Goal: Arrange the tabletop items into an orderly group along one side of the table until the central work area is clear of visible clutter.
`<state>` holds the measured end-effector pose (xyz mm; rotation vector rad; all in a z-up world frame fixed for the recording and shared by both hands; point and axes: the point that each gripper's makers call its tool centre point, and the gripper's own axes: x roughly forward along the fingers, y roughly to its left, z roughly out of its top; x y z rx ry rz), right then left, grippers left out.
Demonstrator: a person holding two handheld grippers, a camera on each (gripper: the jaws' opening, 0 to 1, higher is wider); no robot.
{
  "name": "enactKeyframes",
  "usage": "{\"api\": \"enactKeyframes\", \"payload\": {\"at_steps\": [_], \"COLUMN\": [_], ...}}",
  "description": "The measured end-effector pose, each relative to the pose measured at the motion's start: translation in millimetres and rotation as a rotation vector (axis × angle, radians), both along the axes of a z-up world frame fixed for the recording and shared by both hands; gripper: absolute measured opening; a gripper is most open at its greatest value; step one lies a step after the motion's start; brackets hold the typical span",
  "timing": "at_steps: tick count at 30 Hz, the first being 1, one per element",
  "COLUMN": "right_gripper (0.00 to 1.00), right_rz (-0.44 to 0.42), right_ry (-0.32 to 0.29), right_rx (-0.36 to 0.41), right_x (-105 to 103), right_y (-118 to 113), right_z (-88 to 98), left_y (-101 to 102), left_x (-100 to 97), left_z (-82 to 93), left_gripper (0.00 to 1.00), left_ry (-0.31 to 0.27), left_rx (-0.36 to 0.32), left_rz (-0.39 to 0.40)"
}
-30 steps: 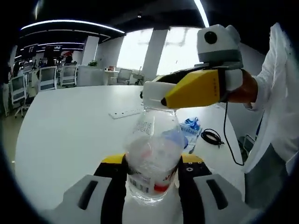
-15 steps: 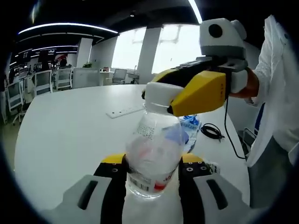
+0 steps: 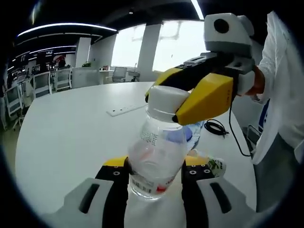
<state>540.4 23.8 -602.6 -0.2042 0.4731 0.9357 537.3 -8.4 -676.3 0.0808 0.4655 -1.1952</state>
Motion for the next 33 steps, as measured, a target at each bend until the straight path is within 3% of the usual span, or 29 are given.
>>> {"api": "enactKeyframes", "payload": {"at_steps": [9, 16, 33], "right_gripper": [0.19, 0.19, 0.25], "right_rz": [0.008, -0.012, -0.011], "right_ry": [-0.018, 0.013, 0.005], "right_rx": [-0.024, 0.007, 0.01], "right_x": [-2.2, -2.6, -0.1], "right_y": [-0.3, -2.7, -5.2], "right_z": [-0.6, 0.2, 2.7], "left_y": [-0.7, -1.4, -1.0], "left_x": [0.4, -1.3, -4.0], "left_z": [0.0, -0.4, -0.9], "left_gripper": [0.43, 0.43, 0.47], "left_ry": [-0.004, -0.013, -0.003], "left_rx": [-0.002, 0.006, 0.017], "left_rz": [0.002, 0.0, 0.005]}}
